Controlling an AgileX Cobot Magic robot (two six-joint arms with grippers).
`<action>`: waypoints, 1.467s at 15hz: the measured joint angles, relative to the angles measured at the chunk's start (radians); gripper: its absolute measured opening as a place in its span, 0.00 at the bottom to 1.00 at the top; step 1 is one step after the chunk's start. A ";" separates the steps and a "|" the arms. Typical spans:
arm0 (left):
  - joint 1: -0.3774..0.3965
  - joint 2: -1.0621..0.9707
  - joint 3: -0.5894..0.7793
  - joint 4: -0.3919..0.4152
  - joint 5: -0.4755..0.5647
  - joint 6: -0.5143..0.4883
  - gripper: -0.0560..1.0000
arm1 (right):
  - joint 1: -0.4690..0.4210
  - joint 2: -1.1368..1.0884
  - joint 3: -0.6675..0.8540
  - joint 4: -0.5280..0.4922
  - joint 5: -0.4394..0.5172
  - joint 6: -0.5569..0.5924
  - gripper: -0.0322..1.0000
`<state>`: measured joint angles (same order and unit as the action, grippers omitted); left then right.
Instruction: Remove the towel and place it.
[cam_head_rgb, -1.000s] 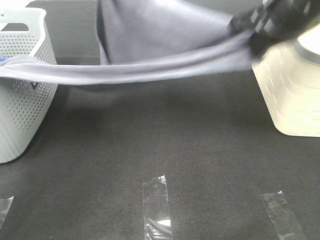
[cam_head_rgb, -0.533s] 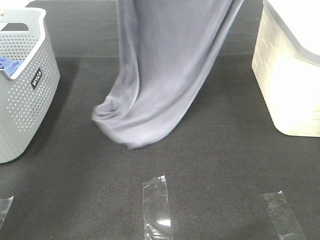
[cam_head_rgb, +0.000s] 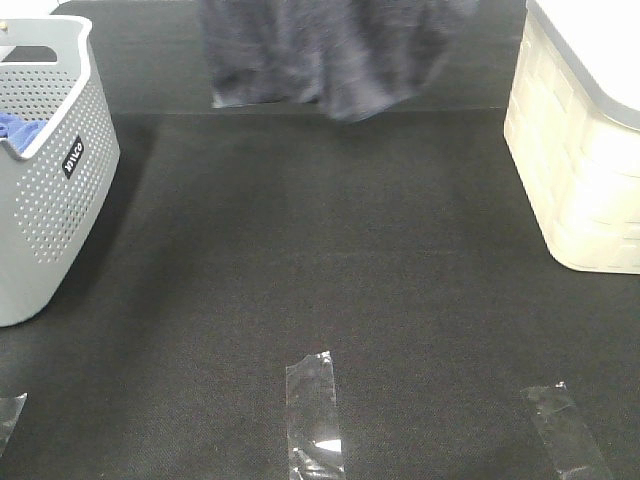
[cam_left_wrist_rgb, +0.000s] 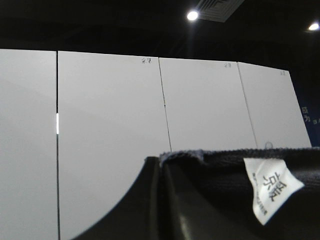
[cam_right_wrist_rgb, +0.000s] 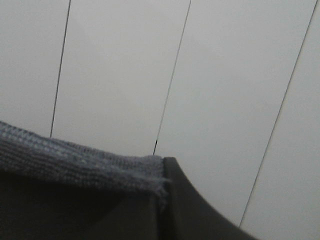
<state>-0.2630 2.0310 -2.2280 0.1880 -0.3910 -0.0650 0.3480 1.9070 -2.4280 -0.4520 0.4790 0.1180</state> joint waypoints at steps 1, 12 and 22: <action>0.001 0.004 0.000 0.019 0.077 0.008 0.05 | 0.000 0.010 0.000 0.016 0.067 0.000 0.03; -0.038 0.048 0.030 -0.149 1.456 0.014 0.05 | -0.003 0.067 0.190 0.334 0.729 -0.061 0.03; -0.123 -0.239 0.534 -0.213 1.596 -0.015 0.05 | -0.003 -0.314 0.982 0.532 0.727 -0.061 0.03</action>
<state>-0.3860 1.7920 -1.6940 -0.0250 1.2050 -0.0800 0.3450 1.5930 -1.4460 0.0800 1.2060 0.0570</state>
